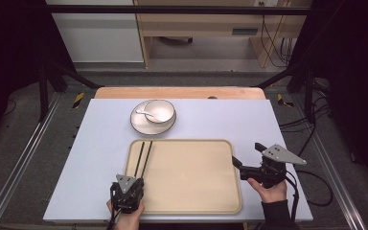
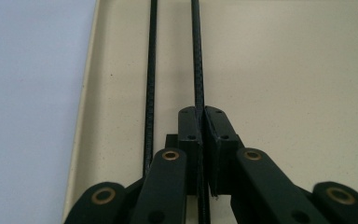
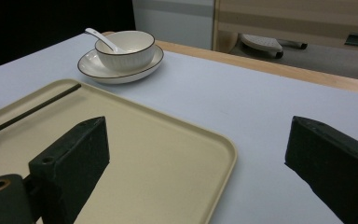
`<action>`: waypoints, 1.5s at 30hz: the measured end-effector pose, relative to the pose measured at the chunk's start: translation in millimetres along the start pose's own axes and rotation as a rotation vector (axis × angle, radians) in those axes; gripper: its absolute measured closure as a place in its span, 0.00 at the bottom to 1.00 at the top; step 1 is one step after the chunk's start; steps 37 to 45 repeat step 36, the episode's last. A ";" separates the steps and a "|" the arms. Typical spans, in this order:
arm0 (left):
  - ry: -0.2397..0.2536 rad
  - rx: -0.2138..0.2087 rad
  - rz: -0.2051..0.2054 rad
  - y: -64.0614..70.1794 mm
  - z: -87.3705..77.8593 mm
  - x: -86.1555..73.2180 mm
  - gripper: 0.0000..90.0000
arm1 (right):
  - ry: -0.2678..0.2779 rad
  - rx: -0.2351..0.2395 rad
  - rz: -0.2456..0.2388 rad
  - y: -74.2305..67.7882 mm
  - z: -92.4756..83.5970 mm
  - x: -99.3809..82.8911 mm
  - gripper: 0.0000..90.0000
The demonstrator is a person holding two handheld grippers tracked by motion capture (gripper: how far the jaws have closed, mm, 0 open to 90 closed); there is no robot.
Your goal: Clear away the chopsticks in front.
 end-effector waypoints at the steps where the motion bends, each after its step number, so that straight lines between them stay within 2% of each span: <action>1: -0.002 0.000 0.001 0.1 0.1 0.2 0.94 | -0.001 0.000 0.000 0.0 0.1 -0.1 0.07; 5: -0.007 -0.005 0.006 0.0 0.1 1.3 0.93 | 0.001 -0.002 0.001 0.6 0.1 -0.2 0.07; 8: 0.001 -0.026 0.014 0.6 -2.4 4.6 0.89 | 0.004 -0.004 0.004 1.1 -0.4 0.1 0.07; 12: 0.045 -0.085 0.043 -1.7 -9.9 15.9 0.81 | 0.004 -0.007 0.008 2.3 -0.9 -0.2 0.07; 13: 0.057 -0.103 0.047 -3.1 -12.1 19.6 0.75 | 0.008 -0.010 0.010 3.7 -1.6 0.1 0.07; 14: 0.067 -0.121 0.054 -4.8 -14.6 23.4 0.75 | 0.008 -0.010 0.010 3.7 -1.6 0.1 0.07; 15: 0.078 -0.140 0.064 -6.7 -17.4 27.4 0.68 | 0.010 -0.012 0.016 4.9 -3.0 0.5 0.07; 16: 0.086 -0.156 0.080 -9.1 -20.3 31.6 0.68 | 0.010 -0.012 0.016 4.9 -3.0 0.5 0.07; 18: 0.098 -0.196 0.105 -12.4 -25.5 39.6 0.60 | 0.016 -0.017 0.018 5.9 -4.2 1.2 0.07; 19: 0.107 -0.197 0.127 -14.0 -28.3 43.6 0.55 | 0.021 -0.020 0.018 7.1 -5.2 1.7 0.07; 20: 0.116 -0.204 0.145 -15.5 -31.4 47.5 0.55 | 0.021 -0.020 0.018 7.1 -5.2 1.7 0.07; 22: 0.127 -0.253 0.161 -18.5 -36.5 54.8 0.48 | 0.020 -0.022 0.023 7.7 -5.9 1.7 0.07; 25: 0.142 -0.278 0.184 -24.6 -42.6 63.3 0.37 | 0.022 -0.028 0.026 10.0 -6.3 1.0 0.07; 27: 0.150 -0.279 0.195 -29.6 -45.9 67.1 0.30 | 0.021 -0.032 0.031 12.0 -6.8 0.5 0.07; 32: 0.149 -0.243 0.229 -42.8 -51.6 71.8 0.15 | 0.018 -0.043 0.041 16.9 -7.7 -1.8 0.06; 36: 0.142 -0.251 0.225 -48.9 -53.1 74.1 0.11 | 0.017 -0.049 0.042 18.9 -7.9 -2.6 0.06; 45: 0.142 -0.251 0.225 -48.9 -53.1 74.1 0.11 | 0.017 -0.049 0.042 18.9 -7.9 -2.6 0.06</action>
Point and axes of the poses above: each handheld gripper's, and its own axes: z roughly forward along the jaws, x roughly out of its top, y roughly to its right, the point moved 4 cm from there along z, roughly forward along the jaws, and after that the axes turned 14 degrees about -x, right-handed, at the moved point
